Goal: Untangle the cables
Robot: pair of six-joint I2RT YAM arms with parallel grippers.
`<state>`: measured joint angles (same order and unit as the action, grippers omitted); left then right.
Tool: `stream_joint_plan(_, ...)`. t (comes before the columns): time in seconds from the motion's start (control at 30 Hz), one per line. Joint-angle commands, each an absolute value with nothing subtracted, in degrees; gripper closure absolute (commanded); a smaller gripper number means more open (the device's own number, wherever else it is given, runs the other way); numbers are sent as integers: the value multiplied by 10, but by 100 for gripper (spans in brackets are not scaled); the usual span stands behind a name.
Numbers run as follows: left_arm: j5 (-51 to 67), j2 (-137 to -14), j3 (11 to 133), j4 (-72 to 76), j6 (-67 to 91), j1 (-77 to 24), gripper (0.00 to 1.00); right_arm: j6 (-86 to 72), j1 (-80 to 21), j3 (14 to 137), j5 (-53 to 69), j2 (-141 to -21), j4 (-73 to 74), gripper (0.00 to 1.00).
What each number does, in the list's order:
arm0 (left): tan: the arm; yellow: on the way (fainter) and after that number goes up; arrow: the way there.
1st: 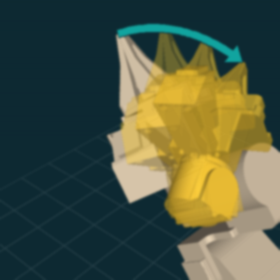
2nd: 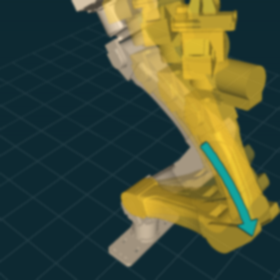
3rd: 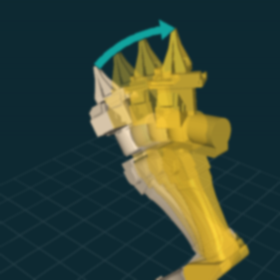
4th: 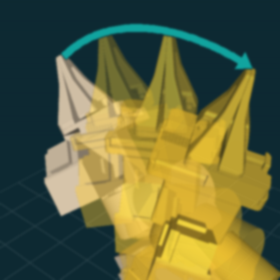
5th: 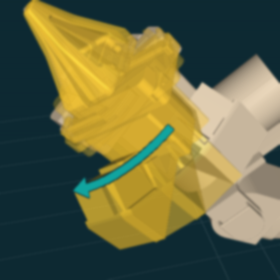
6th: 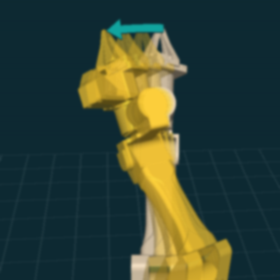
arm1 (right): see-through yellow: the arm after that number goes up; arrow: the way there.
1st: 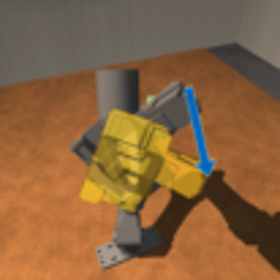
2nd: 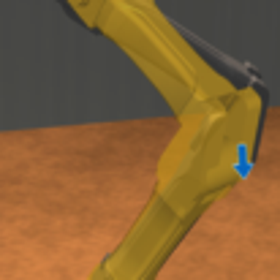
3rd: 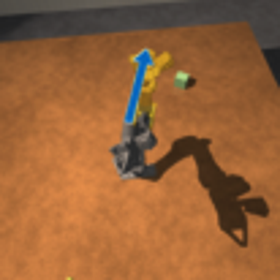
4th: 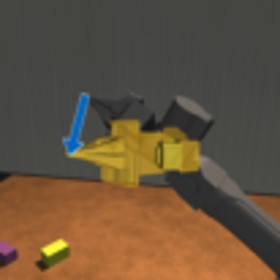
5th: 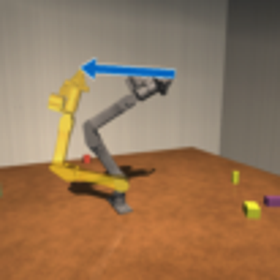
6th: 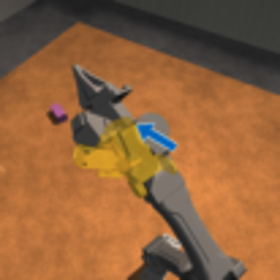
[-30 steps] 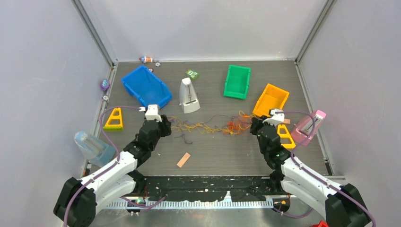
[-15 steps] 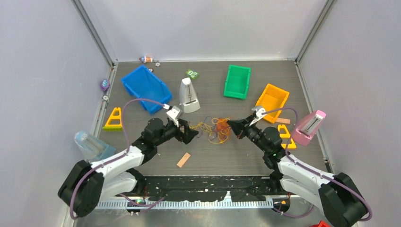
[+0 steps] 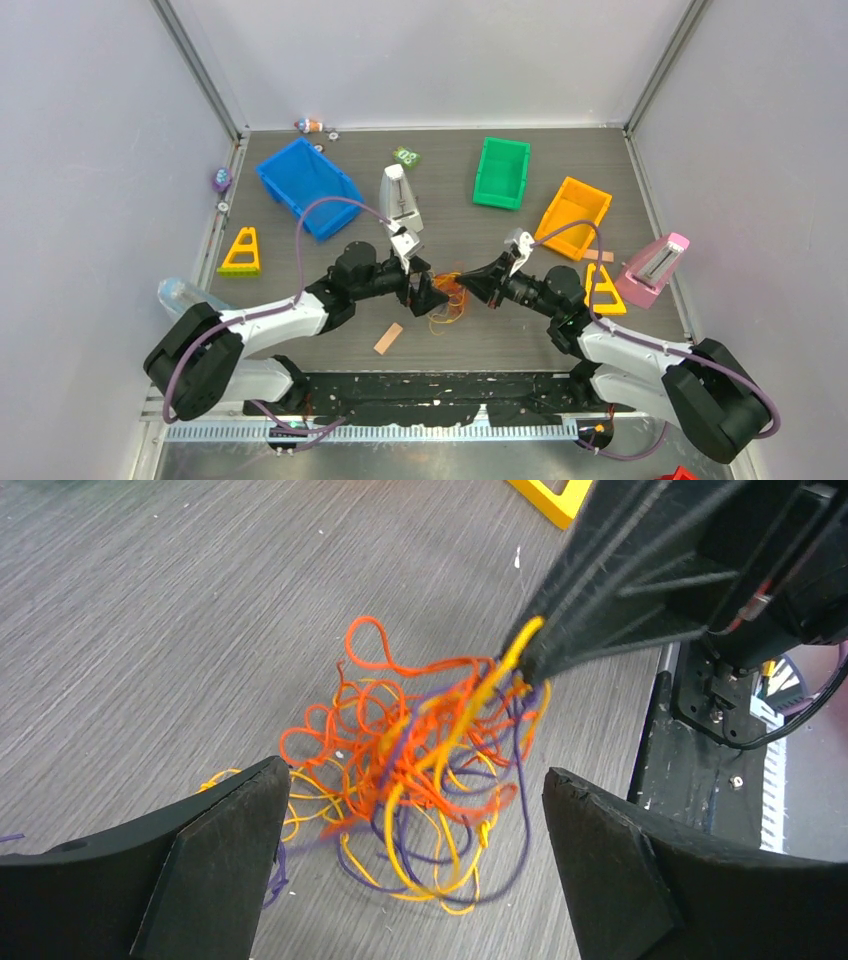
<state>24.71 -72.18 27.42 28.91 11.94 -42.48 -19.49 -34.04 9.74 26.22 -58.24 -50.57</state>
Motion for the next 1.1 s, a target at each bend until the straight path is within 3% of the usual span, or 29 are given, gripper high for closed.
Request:
stream_joint_plan(0.0,259,-745,311,305,110,-428,4,-182,-360,133,315,-600,-544,95)
stream_joint_plan(0.1,265,-764,334,281,115,-429,16,-188,-363,134,333,-607,-557,95)
stream_joint_plan(0.13,276,-770,338,282,117,-428,24,-188,-363,136,336,-611,-558,95)
stream_joint_plan(0.2,301,-783,346,285,121,-428,50,-188,-363,138,336,-616,-556,95)
stream_joint_plan(0.27,302,-787,352,277,122,-428,95,-187,-363,140,323,-616,-548,89)
stream_joint_plan(0.3,296,-785,353,271,121,-428,100,-183,-363,141,315,-614,-542,68)
stream_joint_plan(0.33,290,-780,349,271,119,-428,100,-178,-363,141,297,-610,-530,45)
stream_joint_plan(0.4,270,-769,340,273,118,-427,100,-170,-363,139,261,-597,-508,23)
stream_joint_plan(0.47,239,-757,333,268,118,-424,100,-163,-363,136,221,-583,-488,15)
stream_joint_plan(0.73,239,-710,284,316,149,-382,100,-139,-363,127,164,-561,-450,22)
stream_joint_plan(1.07,228,-678,248,363,166,-372,100,-147,-368,184,219,-692,-433,21)
